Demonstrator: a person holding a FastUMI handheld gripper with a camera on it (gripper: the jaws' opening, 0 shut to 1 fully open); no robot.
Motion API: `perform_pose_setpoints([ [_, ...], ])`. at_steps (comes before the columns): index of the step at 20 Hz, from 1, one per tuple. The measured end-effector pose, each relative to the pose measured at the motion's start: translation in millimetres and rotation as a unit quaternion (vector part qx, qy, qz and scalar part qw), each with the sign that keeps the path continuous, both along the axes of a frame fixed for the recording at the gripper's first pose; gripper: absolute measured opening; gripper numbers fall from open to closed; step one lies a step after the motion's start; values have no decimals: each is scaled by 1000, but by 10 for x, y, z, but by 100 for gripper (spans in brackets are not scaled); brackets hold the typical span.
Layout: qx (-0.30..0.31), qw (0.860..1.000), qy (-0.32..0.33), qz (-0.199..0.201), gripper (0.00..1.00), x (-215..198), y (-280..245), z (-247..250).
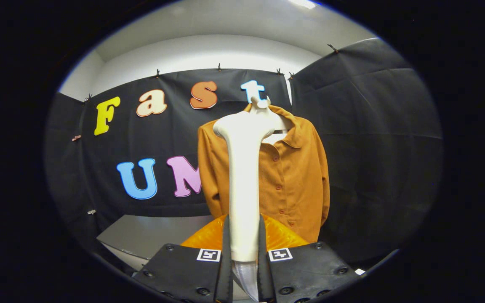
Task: Iron the clothes twice with a garment steamer, once on the left side and once on the right side.
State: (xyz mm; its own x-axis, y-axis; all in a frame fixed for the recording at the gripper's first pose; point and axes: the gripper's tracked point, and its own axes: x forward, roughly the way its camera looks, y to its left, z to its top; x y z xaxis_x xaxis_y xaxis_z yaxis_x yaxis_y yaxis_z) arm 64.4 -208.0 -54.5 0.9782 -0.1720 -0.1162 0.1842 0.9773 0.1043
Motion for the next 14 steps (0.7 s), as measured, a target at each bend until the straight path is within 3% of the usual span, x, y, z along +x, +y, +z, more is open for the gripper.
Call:
perform_pose_setpoints([
  [14,-4,999,-14,40,26,-389,1328,188],
])
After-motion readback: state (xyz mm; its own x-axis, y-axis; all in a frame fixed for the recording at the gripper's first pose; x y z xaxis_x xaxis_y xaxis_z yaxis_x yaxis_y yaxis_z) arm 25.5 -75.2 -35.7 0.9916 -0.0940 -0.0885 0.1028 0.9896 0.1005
